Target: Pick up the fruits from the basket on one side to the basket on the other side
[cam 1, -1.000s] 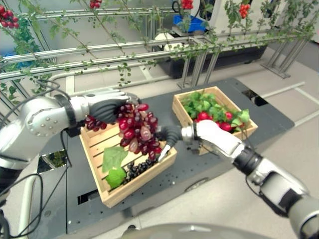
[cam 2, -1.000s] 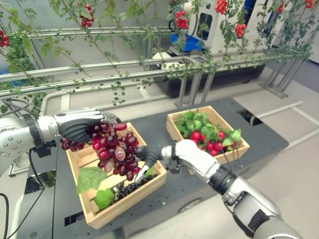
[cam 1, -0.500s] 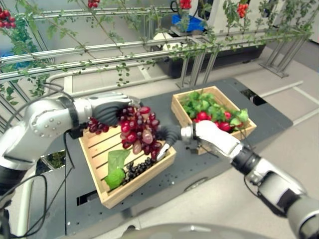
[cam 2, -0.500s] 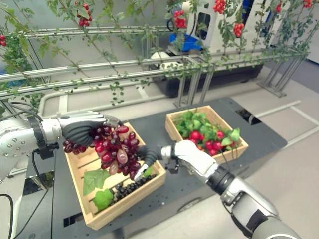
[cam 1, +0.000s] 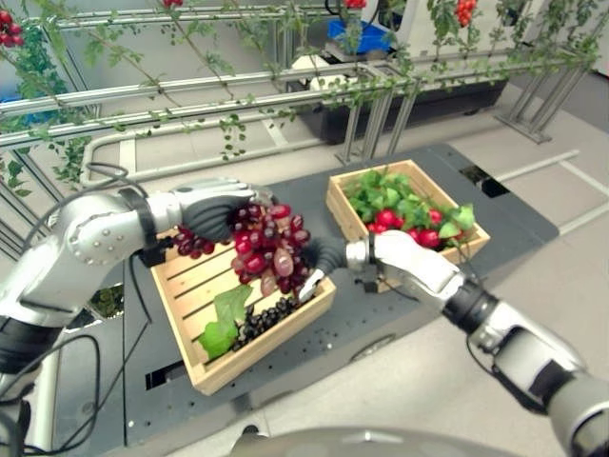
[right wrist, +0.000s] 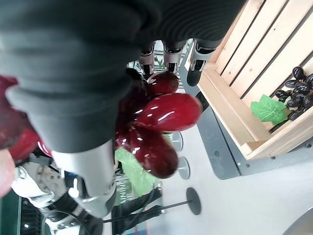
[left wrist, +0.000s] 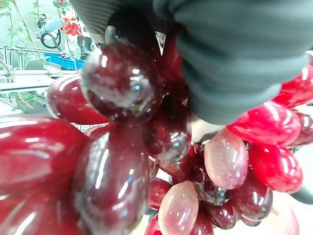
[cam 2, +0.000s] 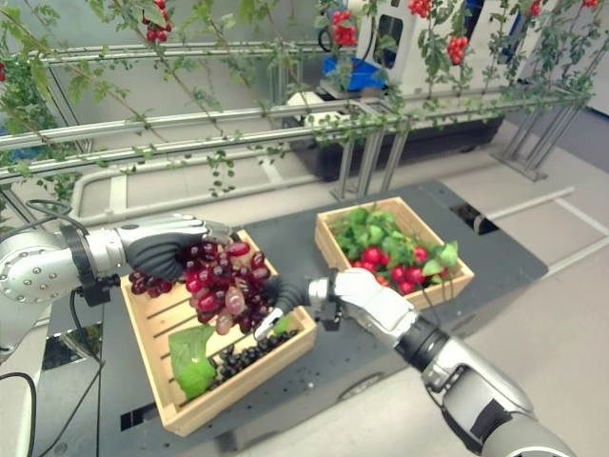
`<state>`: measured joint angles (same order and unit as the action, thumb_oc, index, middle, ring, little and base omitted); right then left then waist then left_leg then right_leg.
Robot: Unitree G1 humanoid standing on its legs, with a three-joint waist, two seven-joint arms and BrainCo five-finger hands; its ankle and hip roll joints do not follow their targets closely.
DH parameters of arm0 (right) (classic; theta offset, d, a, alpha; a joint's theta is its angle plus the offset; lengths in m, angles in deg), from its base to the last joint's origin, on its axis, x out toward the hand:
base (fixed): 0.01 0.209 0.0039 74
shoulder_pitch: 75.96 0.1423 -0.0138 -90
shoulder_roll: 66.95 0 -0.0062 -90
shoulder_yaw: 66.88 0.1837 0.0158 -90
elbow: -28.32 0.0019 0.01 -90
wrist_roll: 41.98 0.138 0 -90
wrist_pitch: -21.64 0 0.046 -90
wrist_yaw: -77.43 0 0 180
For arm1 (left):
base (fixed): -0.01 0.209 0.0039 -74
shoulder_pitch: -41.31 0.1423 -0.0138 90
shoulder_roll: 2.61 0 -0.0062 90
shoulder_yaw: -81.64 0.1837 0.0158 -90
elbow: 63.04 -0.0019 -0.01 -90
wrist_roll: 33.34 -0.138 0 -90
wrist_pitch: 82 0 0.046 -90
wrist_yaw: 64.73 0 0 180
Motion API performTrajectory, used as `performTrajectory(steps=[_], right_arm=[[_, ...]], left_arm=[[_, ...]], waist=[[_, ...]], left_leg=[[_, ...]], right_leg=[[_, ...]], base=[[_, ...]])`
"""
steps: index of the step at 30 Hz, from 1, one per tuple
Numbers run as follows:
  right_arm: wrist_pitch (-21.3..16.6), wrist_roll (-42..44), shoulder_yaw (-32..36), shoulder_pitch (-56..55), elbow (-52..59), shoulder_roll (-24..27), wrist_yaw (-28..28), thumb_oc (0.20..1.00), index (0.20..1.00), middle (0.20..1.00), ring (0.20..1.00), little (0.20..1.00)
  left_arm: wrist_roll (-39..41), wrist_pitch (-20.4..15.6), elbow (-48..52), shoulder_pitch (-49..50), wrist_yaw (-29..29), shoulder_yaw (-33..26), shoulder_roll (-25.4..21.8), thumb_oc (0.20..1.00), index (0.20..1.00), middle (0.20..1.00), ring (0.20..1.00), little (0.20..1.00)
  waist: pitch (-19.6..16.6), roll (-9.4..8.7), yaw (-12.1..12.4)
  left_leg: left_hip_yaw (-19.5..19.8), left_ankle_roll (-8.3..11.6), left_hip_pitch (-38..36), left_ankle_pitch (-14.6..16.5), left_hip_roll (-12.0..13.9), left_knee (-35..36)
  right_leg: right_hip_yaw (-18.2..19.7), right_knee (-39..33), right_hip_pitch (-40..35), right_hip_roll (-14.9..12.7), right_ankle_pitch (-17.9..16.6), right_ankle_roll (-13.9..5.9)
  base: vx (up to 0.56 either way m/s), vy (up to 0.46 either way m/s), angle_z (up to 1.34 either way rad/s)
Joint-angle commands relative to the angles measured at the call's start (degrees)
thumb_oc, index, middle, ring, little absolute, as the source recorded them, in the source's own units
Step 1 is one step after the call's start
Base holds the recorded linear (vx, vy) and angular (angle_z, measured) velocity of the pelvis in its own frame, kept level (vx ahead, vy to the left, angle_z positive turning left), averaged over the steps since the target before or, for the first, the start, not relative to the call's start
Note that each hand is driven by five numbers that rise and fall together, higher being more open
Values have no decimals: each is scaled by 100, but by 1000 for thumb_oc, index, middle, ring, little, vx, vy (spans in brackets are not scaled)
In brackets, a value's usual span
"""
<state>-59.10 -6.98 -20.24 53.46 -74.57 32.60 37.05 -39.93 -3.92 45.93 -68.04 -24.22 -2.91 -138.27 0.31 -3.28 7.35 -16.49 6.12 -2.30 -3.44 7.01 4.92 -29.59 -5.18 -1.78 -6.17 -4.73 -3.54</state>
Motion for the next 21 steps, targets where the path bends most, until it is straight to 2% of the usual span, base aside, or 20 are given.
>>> performTrajectory(steps=[1,8,14,21], right_arm=[[-297,653,379,759,186,-546,31,1000,1000,1000,1000,1000],[-323,840,403,929,220,-866,184,1000,1000,1000,1000,1000],[-766,773,790,724,249,-1100,739,1000,1000,1000,1000,1000],[-856,588,828,414,328,-1261,902,1000,1000,1000,1000,1000]], left_arm=[[-273,-109,-21,191,-108,90,-13,200,200,200,200,200],[-337,-67,-112,265,-196,99,216,200,200,200,200,200],[-398,13,-210,419,-400,-28,472,200,200,200,200,200],[-416,-10,-236,455,-589,-121,533,200,200,200,200,200]], waist=[[-218,-250,59],[-244,-258,68],[-257,-229,49],[-265,-202,28]], left_leg=[[21,-234,93,518,-253,-267],[20,-239,111,511,-249,-268],[27,-250,114,513,-251,-269],[26,-244,108,510,-249,-264]], right_leg=[[-9,161,-102,-202,434,-306],[4,160,-87,-205,421,-301],[1,174,-79,-205,420,-302],[-8,171,-85,-205,422,-300]], base=[[0,0,0],[0,0,0],[0,0,0],[0,0,0]])
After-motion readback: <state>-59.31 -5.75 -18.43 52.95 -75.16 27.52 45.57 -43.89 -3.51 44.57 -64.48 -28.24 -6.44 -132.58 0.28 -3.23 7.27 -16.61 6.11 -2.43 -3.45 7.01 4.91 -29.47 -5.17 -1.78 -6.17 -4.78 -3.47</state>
